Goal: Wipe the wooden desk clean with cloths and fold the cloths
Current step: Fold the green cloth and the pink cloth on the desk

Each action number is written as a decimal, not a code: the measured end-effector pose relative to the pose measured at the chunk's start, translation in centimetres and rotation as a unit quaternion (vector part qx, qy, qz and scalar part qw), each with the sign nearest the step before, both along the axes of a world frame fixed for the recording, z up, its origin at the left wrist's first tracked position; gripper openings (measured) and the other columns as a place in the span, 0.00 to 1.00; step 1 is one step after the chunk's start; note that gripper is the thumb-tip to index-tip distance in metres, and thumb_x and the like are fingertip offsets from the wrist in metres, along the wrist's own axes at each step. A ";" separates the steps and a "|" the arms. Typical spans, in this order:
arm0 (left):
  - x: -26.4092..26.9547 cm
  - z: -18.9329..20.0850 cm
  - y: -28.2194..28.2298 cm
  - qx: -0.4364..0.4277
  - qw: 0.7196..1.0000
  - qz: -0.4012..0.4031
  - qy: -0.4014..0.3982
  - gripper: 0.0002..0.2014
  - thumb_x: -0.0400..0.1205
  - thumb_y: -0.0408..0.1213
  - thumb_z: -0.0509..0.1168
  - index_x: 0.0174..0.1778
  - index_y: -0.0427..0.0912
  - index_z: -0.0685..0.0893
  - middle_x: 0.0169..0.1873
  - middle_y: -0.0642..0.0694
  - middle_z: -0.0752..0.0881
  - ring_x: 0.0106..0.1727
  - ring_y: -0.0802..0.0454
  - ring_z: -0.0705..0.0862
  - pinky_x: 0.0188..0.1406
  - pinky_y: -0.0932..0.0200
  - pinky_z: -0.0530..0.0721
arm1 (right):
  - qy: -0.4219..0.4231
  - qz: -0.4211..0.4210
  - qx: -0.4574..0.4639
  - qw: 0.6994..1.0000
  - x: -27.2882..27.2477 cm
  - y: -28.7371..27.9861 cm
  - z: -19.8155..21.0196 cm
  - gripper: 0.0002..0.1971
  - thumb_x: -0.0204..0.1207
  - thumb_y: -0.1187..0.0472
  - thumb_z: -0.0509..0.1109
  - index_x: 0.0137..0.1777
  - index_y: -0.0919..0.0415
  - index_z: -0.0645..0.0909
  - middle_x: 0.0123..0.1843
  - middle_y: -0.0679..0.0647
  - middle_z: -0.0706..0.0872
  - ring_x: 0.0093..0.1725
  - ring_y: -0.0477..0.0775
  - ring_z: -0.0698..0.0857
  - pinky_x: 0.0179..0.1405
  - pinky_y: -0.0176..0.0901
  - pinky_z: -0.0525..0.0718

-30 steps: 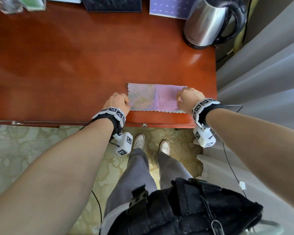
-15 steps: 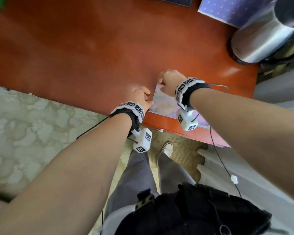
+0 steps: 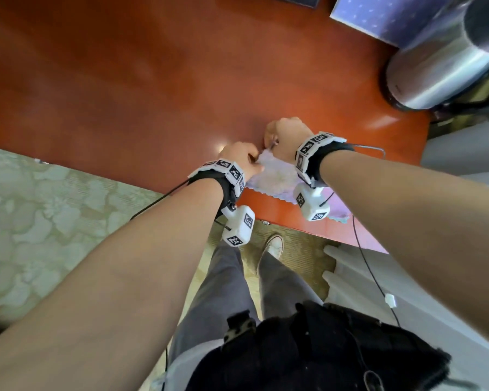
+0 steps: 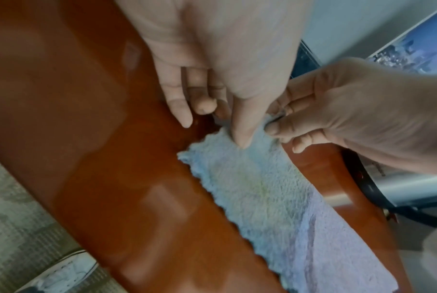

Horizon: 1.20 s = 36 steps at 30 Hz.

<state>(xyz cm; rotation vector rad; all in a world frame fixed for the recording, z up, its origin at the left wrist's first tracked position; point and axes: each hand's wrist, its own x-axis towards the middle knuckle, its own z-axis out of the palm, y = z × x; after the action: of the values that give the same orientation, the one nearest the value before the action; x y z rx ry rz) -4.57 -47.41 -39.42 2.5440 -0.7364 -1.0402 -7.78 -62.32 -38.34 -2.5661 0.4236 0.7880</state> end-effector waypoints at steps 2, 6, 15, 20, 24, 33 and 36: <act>-0.1 0.1 -0.1 0.025 0.999 -0.035 -0.005 0.07 0.80 0.44 0.69 0.42 0.44 0.83 0.39 0.45 0.85 0.42 0.44 0.82 0.37 0.58 0.76 | -0.005 -0.023 0.006 1.000 -0.1 -0.7 0.6 0.12 0.69 0.67 0.62 0.36 0.46 0.77 0.47 0.54 0.86 0.43 0.57 0.85 0.41 0.46 0.87; -0.1 0.1 -0.4 0.040 0.999 -0.036 0.001 0.11 0.80 0.46 0.69 0.45 0.41 0.87 0.43 0.44 0.89 0.46 0.43 0.86 0.40 0.57 0.80 | -0.023 -0.074 0.002 0.997 -0.9 -2.8 1.2 0.09 0.62 0.63 0.58 0.32 0.46 0.75 0.47 0.53 0.85 0.41 0.57 0.85 0.48 0.50 0.88; 2.8 4.7 -5.5 -0.031 0.999 -0.024 -0.019 0.08 0.79 0.41 0.71 0.53 0.45 0.87 0.43 0.45 0.93 0.51 0.48 0.90 0.57 0.53 0.86 | -0.084 -0.117 -0.051 0.988 -2.9 -7.5 4.9 0.16 0.72 0.68 0.63 0.55 0.57 0.87 0.54 0.58 0.89 0.57 0.64 0.83 0.60 0.48 0.81; 5.6 9.7 -9.2 -0.098 0.990 -0.026 -0.099 0.06 0.79 0.41 0.72 0.50 0.48 0.88 0.43 0.48 0.91 0.50 0.50 0.89 0.51 0.63 0.82 | -0.158 -0.157 -0.091 0.971 -2.5 -10.2 9.3 0.16 0.73 0.69 0.63 0.55 0.59 0.87 0.56 0.60 0.89 0.58 0.67 0.83 0.58 0.49 0.83; 7.2 13.5 -11.4 -0.147 0.975 -0.038 -0.163 0.05 0.80 0.41 0.72 0.51 0.48 0.89 0.47 0.50 0.91 0.48 0.51 0.85 0.46 0.65 0.76 | -0.215 -0.187 -0.116 0.952 -2.1 -12.3 12.6 0.19 0.76 0.70 0.60 0.60 0.59 0.86 0.59 0.60 0.88 0.61 0.67 0.80 0.57 0.45 0.78; 5.8 14.4 -11.1 -0.165 0.966 -0.082 -0.181 0.03 0.78 0.39 0.72 0.41 0.53 0.86 0.35 0.56 0.86 0.38 0.54 0.83 0.43 0.62 0.82 | -0.207 -0.184 -0.124 0.953 -3.7 -11.5 13.7 0.16 0.71 0.66 0.62 0.52 0.51 0.86 0.49 0.58 0.88 0.49 0.64 0.83 0.49 0.51 0.85; 4.1 11.9 -9.7 -0.112 0.972 -0.134 -0.155 0.03 0.78 0.39 0.71 0.40 0.53 0.86 0.38 0.54 0.89 0.40 0.50 0.86 0.43 0.60 0.84 | -0.152 -0.168 -0.103 0.968 -5.8 -9.9 11.0 0.16 0.69 0.66 0.62 0.49 0.47 0.85 0.49 0.55 0.88 0.48 0.62 0.83 0.53 0.49 0.86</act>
<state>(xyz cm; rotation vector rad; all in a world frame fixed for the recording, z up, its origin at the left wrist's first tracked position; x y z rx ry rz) -0.48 -57.15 -27.48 2.4788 -1.2346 -0.5901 -13.53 -72.22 -27.35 -2.6378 0.8482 0.2336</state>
